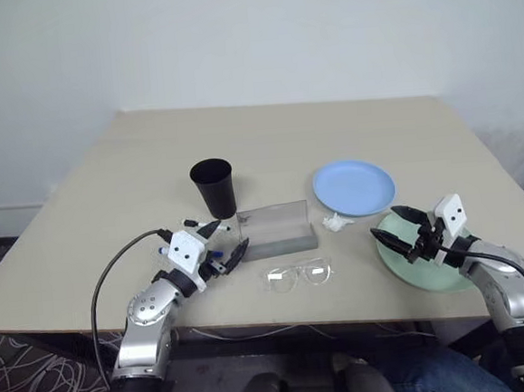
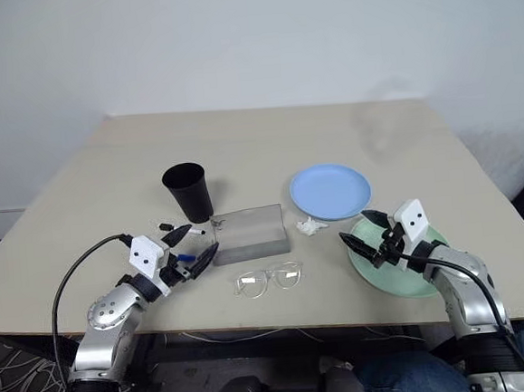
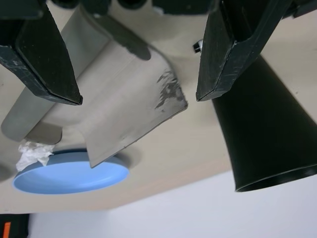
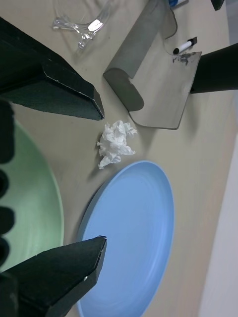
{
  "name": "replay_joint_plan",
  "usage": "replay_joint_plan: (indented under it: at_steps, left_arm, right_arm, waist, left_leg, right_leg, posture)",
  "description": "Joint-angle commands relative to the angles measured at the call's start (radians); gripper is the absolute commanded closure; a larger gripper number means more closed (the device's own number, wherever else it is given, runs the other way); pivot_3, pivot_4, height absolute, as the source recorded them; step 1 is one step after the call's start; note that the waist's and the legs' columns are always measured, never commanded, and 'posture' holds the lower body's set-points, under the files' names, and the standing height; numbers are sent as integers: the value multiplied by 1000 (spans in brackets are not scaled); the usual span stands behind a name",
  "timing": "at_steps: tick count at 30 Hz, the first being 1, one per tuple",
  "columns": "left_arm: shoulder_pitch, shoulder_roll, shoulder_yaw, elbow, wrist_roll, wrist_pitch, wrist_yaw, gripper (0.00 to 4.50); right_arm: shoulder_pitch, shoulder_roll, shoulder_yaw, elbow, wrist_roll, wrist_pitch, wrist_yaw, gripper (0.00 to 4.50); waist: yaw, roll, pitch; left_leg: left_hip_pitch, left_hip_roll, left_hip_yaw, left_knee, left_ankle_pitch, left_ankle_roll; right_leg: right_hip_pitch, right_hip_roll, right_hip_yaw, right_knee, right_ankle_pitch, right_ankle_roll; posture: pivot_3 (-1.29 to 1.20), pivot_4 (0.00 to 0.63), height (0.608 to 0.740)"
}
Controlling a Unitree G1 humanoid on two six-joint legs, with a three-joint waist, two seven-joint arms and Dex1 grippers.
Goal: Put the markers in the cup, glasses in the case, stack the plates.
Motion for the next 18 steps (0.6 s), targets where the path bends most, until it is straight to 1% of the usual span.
replay_joint_plan:
  at_steps: [1,7,12,18]
  left_arm:
    - [-20,-6,1,-6,4,-29,4,616]
    - [-22,-15,1,1,12,-42,12,616]
    - [-20,0,12,18,6,-53,-5,616]
    - [-10,11,16,12,0,-52,-13,616]
  right_arm:
    - [-43,-16,-29,-20,0,-24,-7,434]
    - [-82,-21,-25,17,-15,-46,-9,434]
    - [-50,-20,-26,-11,-18,-45,-19,434]
    - [-6,-36,-47,16,-16,-69,-6,434]
  waist:
    - [-1,0,0]
    - [1,0,0]
    - [0,-1,0]
    - [0,-1,0]
  left_leg:
    - [0,0,0,0,0,0]
    - [1,0,0,1,0,0]
    - [0,0,0,0,0,1]
    - [1,0,0,1,0,1]
  right_leg:
    - [0,0,0,0,0,0]
    - [0,0,1,1,0,0]
    - [0,0,1,1,0,0]
    - [1,0,1,1,0,0]
  posture:
    - [0,0,721]
    - [0,0,721]
    - [0,0,721]
    - [0,0,721]
